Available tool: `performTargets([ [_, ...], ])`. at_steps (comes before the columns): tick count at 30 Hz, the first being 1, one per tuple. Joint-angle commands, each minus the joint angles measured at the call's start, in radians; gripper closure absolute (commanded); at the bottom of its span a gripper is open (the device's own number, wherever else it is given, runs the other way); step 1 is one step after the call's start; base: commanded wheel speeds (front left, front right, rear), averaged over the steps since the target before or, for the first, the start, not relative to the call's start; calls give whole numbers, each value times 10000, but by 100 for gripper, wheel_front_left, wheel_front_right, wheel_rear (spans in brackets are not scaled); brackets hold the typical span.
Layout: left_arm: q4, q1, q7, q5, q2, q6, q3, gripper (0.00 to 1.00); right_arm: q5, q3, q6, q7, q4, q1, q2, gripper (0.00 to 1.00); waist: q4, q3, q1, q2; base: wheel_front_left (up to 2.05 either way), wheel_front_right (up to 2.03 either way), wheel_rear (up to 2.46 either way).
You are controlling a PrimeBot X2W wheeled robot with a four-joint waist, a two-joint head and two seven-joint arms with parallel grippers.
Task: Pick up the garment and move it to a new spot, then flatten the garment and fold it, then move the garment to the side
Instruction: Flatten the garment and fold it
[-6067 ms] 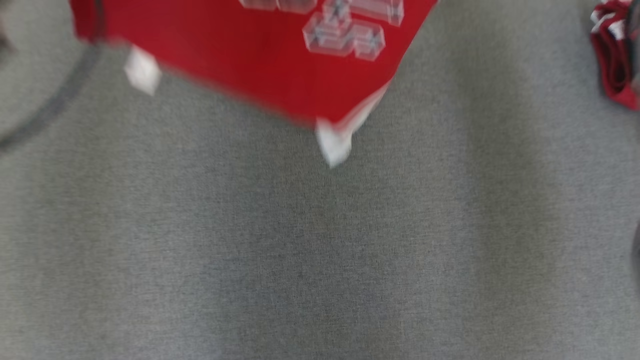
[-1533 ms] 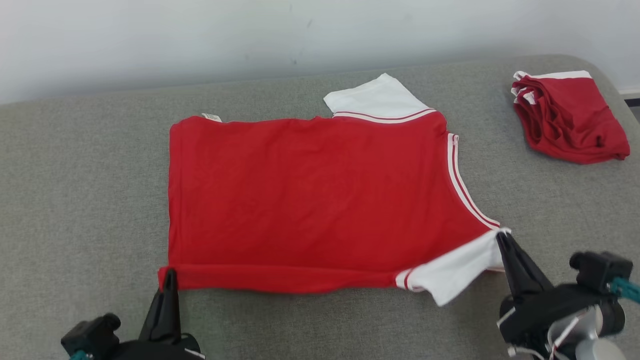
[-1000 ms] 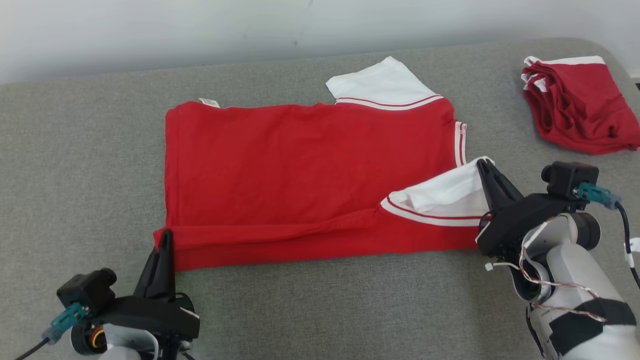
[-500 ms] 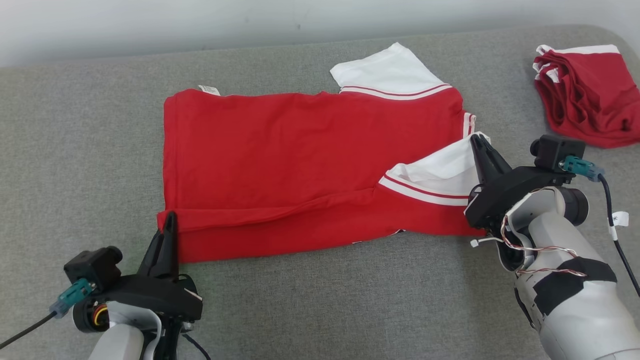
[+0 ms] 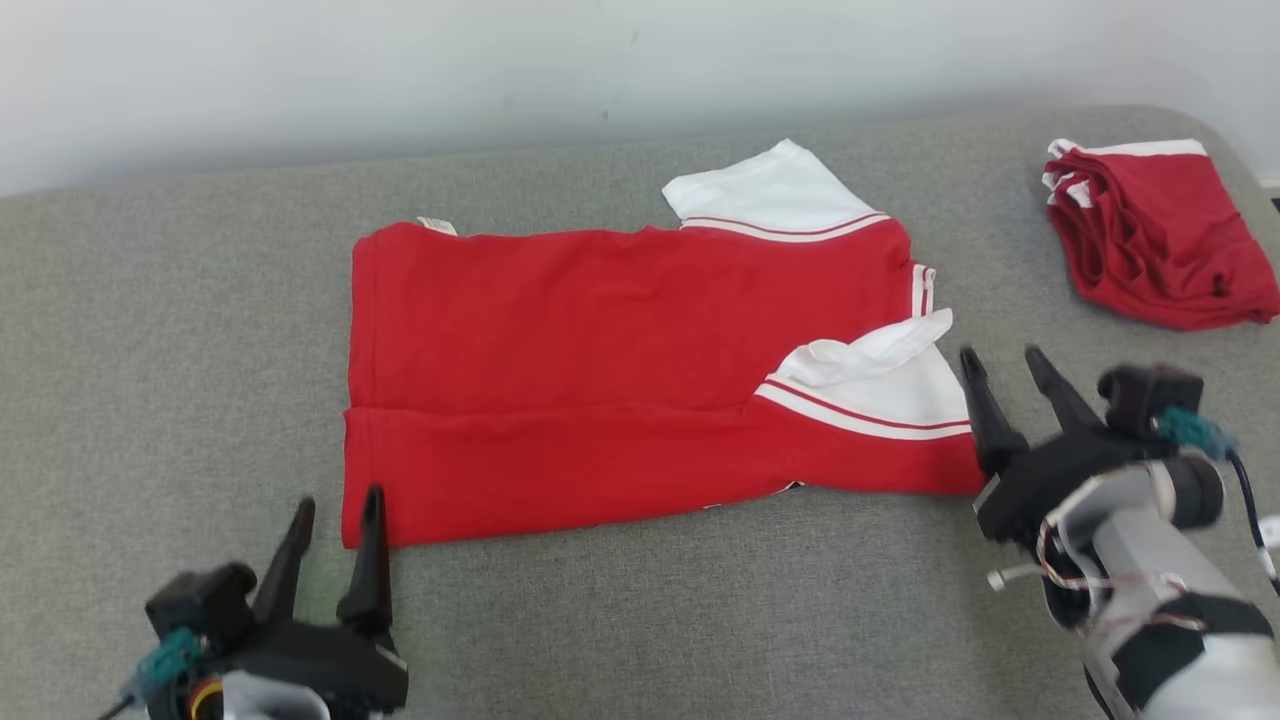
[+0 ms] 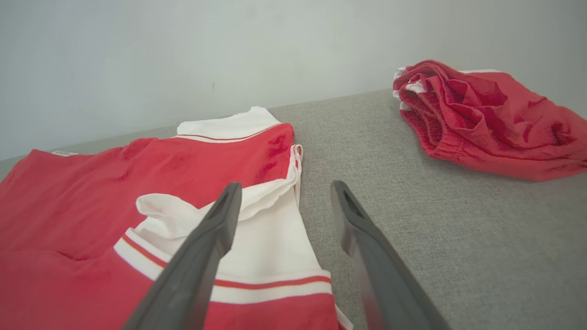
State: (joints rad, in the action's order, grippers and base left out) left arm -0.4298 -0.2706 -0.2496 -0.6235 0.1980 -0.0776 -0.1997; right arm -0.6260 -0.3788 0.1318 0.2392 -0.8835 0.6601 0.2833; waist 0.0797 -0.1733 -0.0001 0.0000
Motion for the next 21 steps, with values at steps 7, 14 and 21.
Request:
performTargets([
  [7,-208,750,-63,39,183,57,-40,0,-294,-186,-29,169,464,-1321,403,0,216,160,1,0,0,0,0],
  [14,-533,543,-76,102,338,183,1,0,-362,-181,-29,190,626,-1871,248,0,417,-56,1,0,0,0,0],
  [21,-1238,45,-60,30,338,92,-55,0,-343,-246,-29,102,363,-1594,-117,0,476,-285,1,0,0,0,0],
])
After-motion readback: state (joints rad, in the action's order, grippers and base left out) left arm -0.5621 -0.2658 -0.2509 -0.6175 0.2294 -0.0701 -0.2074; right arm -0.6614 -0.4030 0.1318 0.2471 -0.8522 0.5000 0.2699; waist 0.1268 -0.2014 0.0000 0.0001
